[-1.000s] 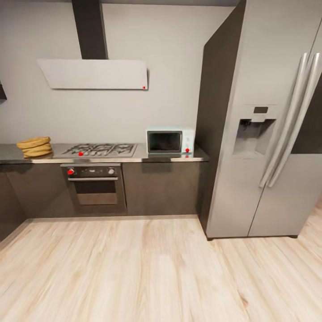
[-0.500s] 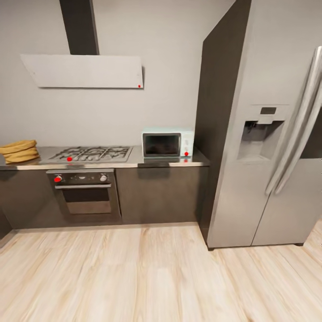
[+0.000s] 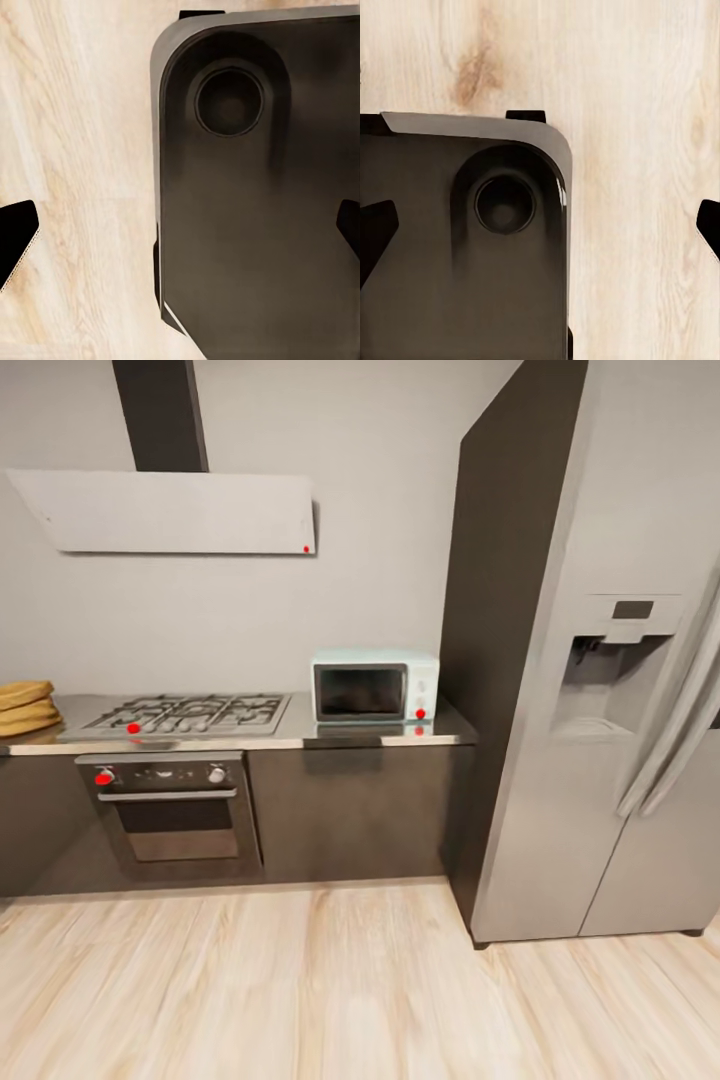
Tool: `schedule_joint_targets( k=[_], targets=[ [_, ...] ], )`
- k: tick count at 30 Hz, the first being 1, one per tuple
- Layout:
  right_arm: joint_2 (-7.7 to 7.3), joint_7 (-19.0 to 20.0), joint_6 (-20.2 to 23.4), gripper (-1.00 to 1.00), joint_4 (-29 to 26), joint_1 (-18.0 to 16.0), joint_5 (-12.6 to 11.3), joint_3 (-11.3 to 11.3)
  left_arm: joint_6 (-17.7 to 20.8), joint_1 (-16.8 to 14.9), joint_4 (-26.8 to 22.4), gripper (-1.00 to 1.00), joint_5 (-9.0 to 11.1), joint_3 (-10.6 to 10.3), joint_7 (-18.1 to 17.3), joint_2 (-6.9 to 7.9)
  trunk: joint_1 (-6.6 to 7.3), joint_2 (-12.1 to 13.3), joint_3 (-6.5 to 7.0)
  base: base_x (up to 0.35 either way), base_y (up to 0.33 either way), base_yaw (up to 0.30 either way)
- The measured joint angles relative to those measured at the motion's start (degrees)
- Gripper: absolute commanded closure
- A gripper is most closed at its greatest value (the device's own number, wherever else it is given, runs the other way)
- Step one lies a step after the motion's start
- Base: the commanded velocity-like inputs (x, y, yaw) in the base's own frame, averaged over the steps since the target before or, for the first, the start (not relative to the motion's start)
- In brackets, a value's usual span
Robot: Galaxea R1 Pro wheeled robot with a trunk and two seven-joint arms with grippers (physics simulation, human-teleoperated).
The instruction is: In the kitchen, take the popcorn bag from the countertop, put it into the microwave, and heat it until the popcorn is cooked so the cooked popcorn ends up inside the bag.
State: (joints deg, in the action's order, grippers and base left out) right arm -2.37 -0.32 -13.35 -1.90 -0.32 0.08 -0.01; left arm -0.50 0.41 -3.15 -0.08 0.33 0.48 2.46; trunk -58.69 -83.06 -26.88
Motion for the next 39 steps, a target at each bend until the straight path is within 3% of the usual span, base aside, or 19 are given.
schedule_joint_targets(
  k=[39],
  targets=[
    [0.0,0.0,0.0,-1.0,0.03,0.0,0.05,0.16,-0.01,0.0,0.0,-1.0,0.0,0.0,0.0,0.01,-0.01,0.0,0.0,0.327,0.055,0.0]
  ],
)
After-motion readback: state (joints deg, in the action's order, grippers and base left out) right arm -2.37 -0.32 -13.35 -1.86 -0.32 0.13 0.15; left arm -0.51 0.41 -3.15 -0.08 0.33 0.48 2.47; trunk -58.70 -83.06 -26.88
